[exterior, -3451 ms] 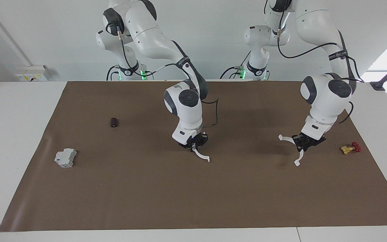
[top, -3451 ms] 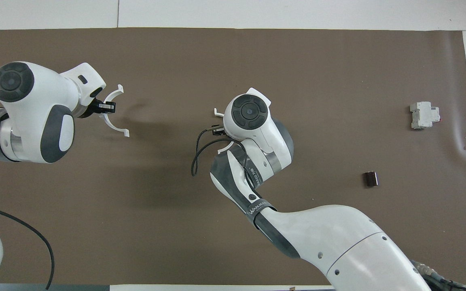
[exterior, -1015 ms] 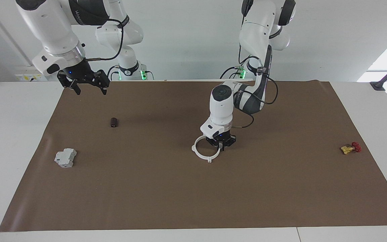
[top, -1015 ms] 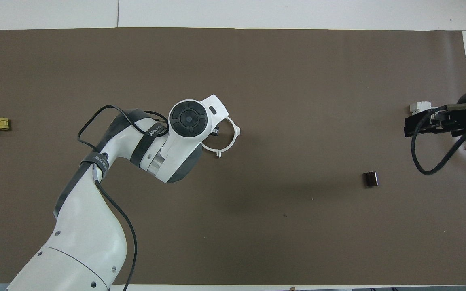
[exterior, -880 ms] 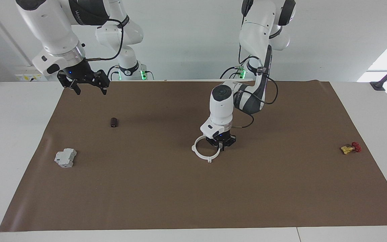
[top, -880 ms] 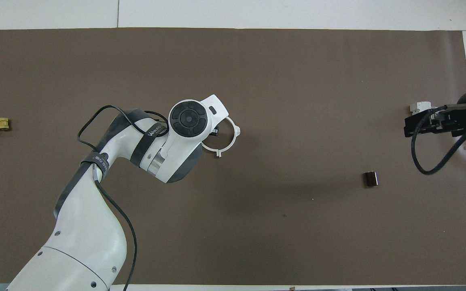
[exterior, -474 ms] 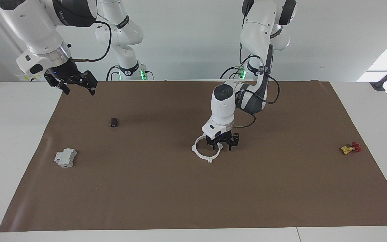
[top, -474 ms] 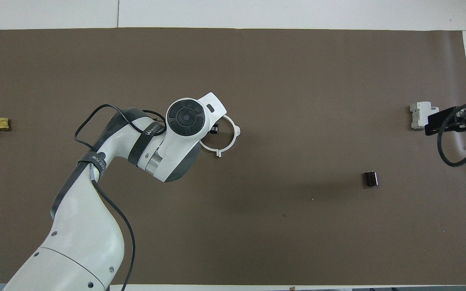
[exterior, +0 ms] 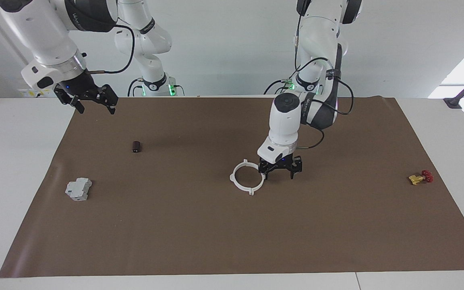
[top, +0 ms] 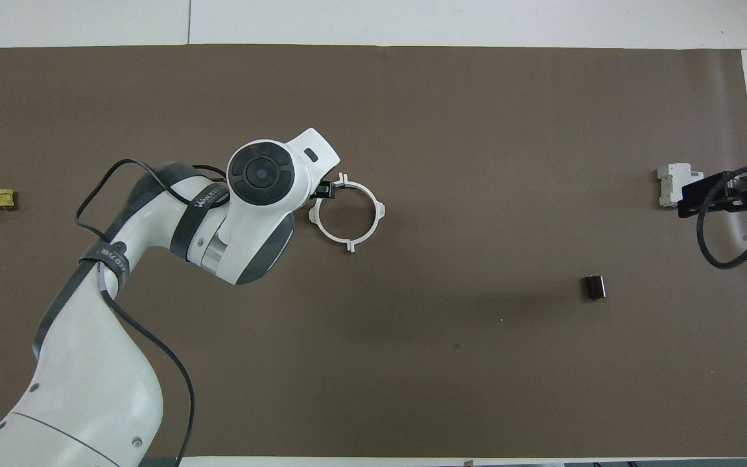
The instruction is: Assemble drain pipe with both arms
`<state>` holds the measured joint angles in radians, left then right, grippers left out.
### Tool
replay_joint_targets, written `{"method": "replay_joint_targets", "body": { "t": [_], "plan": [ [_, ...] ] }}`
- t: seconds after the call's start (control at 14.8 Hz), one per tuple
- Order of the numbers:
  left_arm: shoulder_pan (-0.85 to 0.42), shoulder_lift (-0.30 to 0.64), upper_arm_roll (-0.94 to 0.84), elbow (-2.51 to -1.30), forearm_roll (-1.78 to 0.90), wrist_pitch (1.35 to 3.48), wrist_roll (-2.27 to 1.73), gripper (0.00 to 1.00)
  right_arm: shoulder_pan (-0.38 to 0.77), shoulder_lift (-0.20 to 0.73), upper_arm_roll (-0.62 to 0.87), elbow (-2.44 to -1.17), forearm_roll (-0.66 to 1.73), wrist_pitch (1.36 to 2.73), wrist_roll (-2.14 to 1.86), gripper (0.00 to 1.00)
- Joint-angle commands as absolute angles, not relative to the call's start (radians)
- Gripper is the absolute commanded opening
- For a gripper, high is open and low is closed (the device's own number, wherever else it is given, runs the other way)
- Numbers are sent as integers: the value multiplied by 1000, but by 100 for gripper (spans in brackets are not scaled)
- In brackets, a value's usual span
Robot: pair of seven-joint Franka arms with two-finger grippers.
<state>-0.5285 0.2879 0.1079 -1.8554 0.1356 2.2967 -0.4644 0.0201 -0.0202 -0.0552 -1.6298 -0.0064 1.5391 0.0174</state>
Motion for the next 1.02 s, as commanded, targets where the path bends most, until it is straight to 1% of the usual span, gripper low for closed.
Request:
{"method": "replay_joint_targets", "body": {
  "t": [0.0, 0.27, 0.47, 0.68, 0.95],
  "plan": [
    [-463, 198, 103, -1917, 149, 2243, -439, 100, 9, -43, -49, -1646, 0, 1546, -23, 100],
    [-350, 132, 103, -1907, 124, 2113, -283, 100, 18, -48, -49, -1635, -15, 1548, -35, 100],
    [-238, 62, 106, -1893, 34, 2024, -123, 100, 17, -43, -49, -1626, -17, 1555, -41, 100],
    [-169, 40, 114, -1832, 23, 1913, -58, 100, 11, -37, -48, -1612, -17, 1551, -40, 100],
    [-83, 49, 117, -1706, -8, 1771, 64, 100, 8, -38, -49, -1611, -6, 1554, -40, 100]
  ]
}}
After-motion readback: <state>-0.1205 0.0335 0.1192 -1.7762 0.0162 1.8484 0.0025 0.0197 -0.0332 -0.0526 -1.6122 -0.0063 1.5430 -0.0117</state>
